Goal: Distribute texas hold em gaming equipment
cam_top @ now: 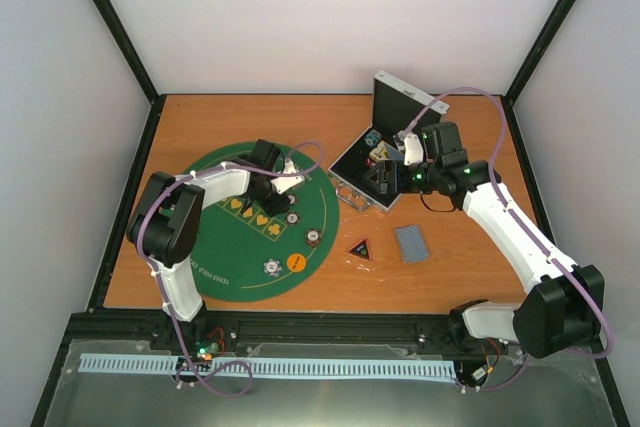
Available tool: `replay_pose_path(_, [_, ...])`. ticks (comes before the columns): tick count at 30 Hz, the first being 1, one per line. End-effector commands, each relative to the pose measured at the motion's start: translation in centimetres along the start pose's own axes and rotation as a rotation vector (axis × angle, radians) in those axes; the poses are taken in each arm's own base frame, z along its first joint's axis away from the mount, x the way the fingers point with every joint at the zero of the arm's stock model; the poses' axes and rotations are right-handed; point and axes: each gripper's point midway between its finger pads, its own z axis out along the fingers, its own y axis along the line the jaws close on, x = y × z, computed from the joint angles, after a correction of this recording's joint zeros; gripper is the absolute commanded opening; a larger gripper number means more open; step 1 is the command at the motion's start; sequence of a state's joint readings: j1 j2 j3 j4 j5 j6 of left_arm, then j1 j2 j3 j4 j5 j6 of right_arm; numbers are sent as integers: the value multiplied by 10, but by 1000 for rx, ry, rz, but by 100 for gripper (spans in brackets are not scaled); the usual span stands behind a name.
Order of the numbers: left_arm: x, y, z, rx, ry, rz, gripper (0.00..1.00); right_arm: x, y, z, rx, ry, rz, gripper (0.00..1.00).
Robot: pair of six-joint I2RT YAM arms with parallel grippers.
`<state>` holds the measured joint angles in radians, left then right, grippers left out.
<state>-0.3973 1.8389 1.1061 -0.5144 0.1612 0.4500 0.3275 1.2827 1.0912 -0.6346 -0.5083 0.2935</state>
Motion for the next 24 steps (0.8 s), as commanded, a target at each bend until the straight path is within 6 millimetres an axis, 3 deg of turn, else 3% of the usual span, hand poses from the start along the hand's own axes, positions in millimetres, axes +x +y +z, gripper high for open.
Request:
replay_pose_path(1, [2, 0, 4, 19, 13, 4, 37, -6, 4, -9, -6, -28, -24, 86])
replay_pose_path(8, [-6, 4, -8, 3, 8, 18, 26, -5, 4, -10, -2, -28, -25, 85])
replay_pose_path(13, [-28, 5, -26, 13, -60, 45, 25, -6, 3, -10, -2, -30, -22, 86])
replay_pose_path(24, [-33, 12, -1, 38, -4, 35, 26, -5, 2, -11, 2, -31, -24, 86])
